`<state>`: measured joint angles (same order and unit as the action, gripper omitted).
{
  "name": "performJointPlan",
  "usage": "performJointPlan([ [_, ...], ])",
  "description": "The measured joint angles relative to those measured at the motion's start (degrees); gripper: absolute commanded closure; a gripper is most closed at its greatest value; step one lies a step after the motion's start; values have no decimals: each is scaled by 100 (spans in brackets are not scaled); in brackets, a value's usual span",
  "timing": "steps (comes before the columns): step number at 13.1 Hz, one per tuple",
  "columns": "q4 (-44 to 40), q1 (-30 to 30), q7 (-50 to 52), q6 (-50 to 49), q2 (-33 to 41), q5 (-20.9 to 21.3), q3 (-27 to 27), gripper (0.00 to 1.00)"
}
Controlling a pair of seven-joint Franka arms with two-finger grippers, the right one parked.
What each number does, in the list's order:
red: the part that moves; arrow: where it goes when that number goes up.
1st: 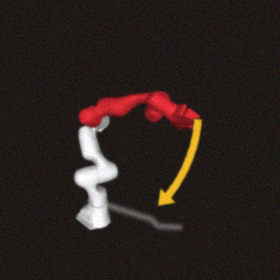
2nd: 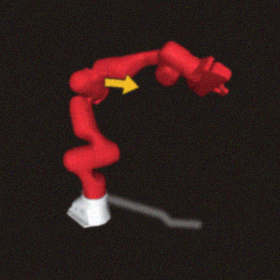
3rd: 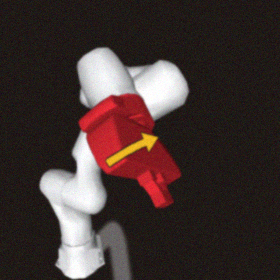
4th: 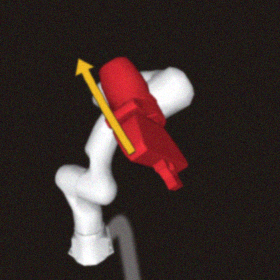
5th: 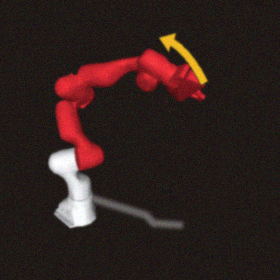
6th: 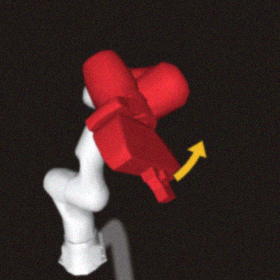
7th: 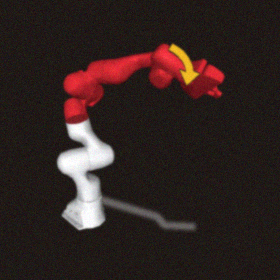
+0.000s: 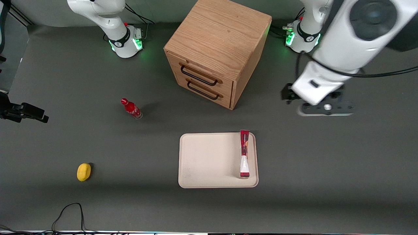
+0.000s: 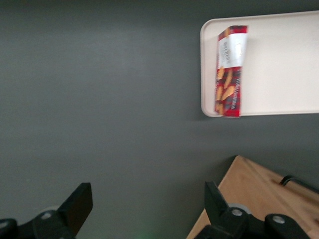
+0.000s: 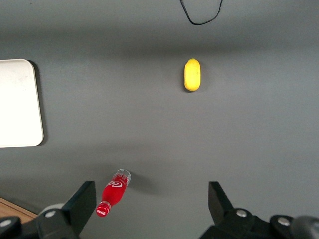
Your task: Place red cookie box on tray
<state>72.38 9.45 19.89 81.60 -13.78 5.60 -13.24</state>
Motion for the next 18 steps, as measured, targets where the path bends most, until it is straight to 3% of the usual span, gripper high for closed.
performJointPlan([
  [8,1538,-1566,-1749,441,1118,-84,49,0],
  [15,2448,-1841,-1810,1258,1460,-172,115,0],
  [18,2462,-1679,-2043,1306,1468,-352,647,0],
])
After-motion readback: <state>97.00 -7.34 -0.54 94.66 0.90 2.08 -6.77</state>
